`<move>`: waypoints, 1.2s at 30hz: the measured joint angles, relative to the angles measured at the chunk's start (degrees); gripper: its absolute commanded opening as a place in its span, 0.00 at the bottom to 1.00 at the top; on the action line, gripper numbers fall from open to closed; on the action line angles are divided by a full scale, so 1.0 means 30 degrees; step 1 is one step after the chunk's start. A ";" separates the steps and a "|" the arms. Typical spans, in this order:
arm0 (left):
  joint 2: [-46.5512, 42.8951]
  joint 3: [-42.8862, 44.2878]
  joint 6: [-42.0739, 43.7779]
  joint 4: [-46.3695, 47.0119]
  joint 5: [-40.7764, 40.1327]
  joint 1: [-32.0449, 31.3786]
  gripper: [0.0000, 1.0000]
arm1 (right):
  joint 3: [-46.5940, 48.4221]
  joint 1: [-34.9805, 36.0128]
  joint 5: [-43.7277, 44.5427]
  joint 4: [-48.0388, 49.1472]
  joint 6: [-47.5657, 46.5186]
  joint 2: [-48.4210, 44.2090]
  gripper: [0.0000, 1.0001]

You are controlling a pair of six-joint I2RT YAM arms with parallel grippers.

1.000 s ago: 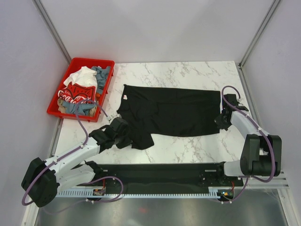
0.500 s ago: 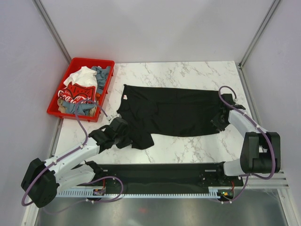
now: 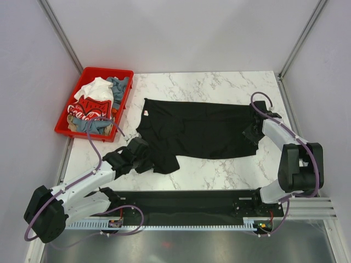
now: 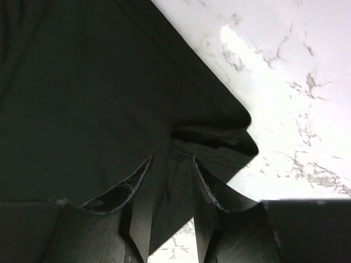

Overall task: Fold and stack the t-shirts
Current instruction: Fold the tshirt

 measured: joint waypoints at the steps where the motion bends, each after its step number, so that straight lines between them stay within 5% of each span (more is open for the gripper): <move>1: -0.0007 0.0000 0.0000 0.0007 0.0000 0.0000 0.02 | 0.0342 0.0000 0.0073 -0.0153 0.0109 0.0160 0.39; 9: -0.0160 0.0000 0.0000 0.0000 0.0000 0.0000 0.02 | 0.2761 0.0000 0.0532 -0.1712 0.0503 0.3038 0.31; 22: -0.0452 -0.0007 0.0000 0.0022 -0.0007 0.0000 0.02 | 0.3585 0.0000 0.0801 -0.3067 0.0794 0.4605 0.30; 25: -0.0495 -0.0015 0.0000 0.0029 -0.0015 0.0000 0.02 | 0.3585 0.0000 0.0801 -0.3118 0.0787 0.4830 0.25; 30: -0.0539 -0.0102 0.0000 0.0044 -0.0007 0.0000 0.02 | 0.3577 0.0000 0.0889 -0.3155 0.0714 0.4830 0.00; 36: -0.0780 -0.0109 0.0007 0.0044 -0.0007 0.0000 0.02 | 0.3300 0.0000 0.1384 -0.3220 0.0554 0.4138 0.00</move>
